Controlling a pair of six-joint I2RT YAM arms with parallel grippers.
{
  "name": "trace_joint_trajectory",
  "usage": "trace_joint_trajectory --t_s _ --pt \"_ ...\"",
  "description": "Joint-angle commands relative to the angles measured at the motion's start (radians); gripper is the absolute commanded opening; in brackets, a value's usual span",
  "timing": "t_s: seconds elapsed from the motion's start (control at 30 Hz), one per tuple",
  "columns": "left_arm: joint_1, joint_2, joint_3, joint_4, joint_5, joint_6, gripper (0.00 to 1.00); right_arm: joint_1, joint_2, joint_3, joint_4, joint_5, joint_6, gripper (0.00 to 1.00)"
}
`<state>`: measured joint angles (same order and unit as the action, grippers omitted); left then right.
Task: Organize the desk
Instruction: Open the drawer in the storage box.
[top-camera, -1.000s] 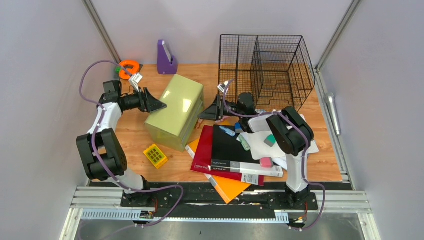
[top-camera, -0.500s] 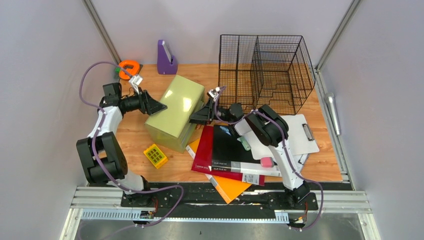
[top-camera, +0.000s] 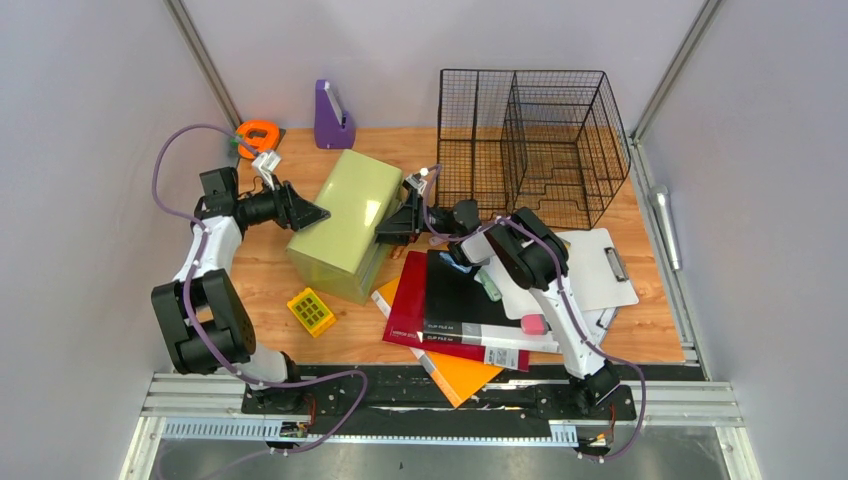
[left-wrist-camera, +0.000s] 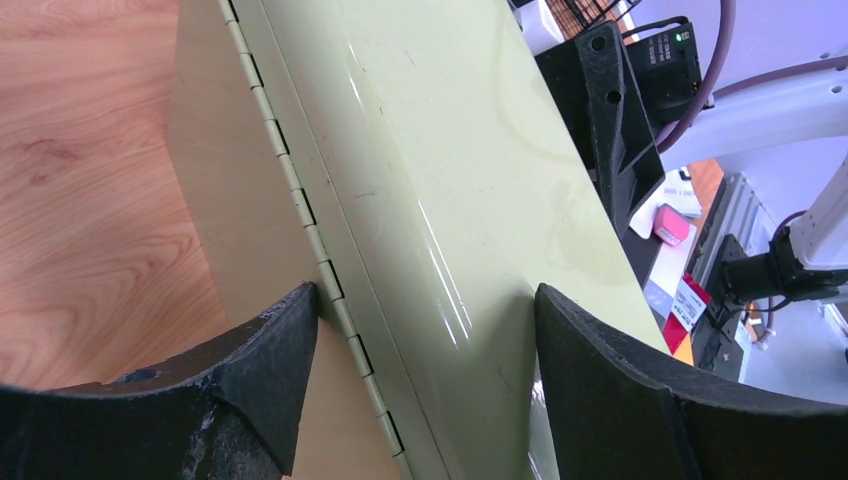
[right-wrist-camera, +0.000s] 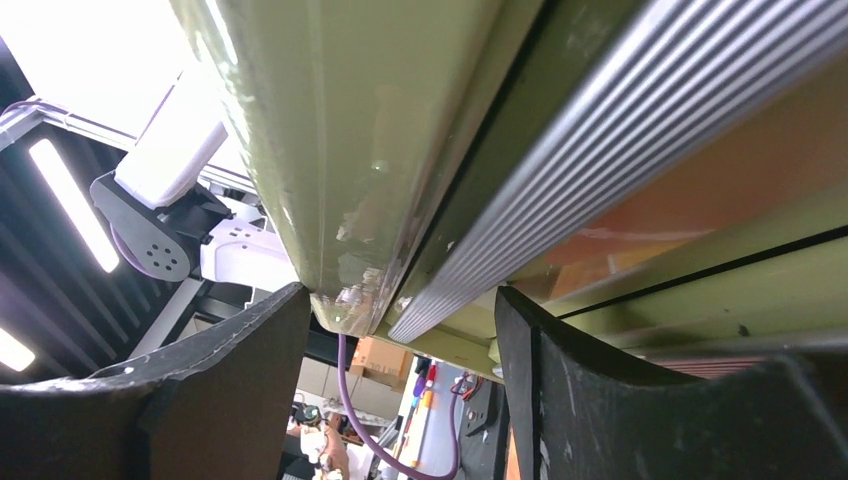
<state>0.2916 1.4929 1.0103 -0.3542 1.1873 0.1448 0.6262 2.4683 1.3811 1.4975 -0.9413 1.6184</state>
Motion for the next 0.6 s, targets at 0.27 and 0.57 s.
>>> trace_joint_trajectory --t_s 0.27,0.57 --pt "-0.068 0.119 -0.114 -0.257 -0.036 0.072 0.25 0.015 -0.061 0.055 0.168 0.171 0.12 0.53" --pt "-0.068 0.131 -0.113 -0.248 -0.02 0.061 0.24 0.015 -0.04 0.098 0.169 0.156 0.179 0.26"
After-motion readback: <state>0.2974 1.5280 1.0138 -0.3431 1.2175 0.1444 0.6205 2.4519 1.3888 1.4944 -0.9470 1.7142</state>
